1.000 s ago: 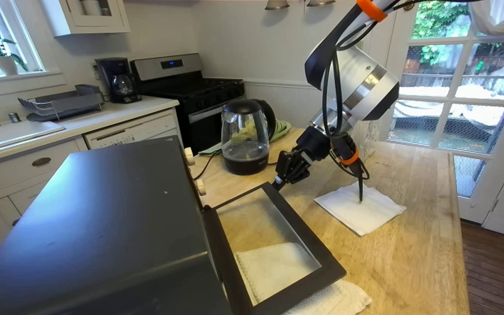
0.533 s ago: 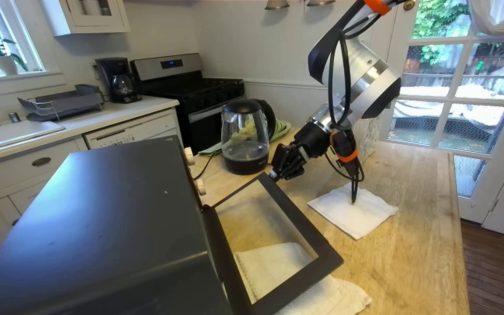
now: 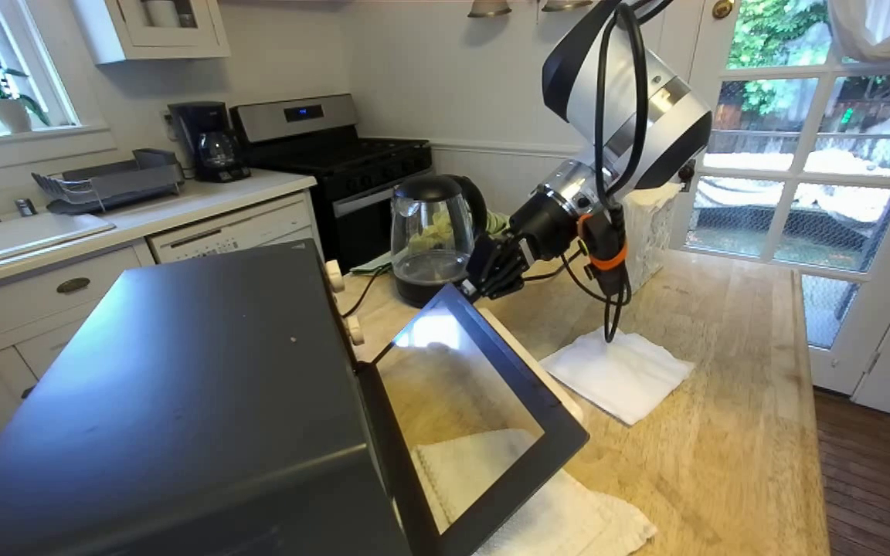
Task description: Close the oven door completely
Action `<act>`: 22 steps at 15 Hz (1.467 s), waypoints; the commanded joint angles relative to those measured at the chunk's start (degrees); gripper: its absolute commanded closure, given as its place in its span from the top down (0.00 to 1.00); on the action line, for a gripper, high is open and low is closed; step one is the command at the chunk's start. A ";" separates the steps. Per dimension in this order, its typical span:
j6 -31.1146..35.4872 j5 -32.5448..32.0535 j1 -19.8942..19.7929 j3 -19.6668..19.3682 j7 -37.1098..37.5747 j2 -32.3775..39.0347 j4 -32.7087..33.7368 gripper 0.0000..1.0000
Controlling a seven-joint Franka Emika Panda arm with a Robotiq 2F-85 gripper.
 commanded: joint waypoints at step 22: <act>-1.50 -13.65 4.87 -0.06 -13.21 -4.30 4.73 0.00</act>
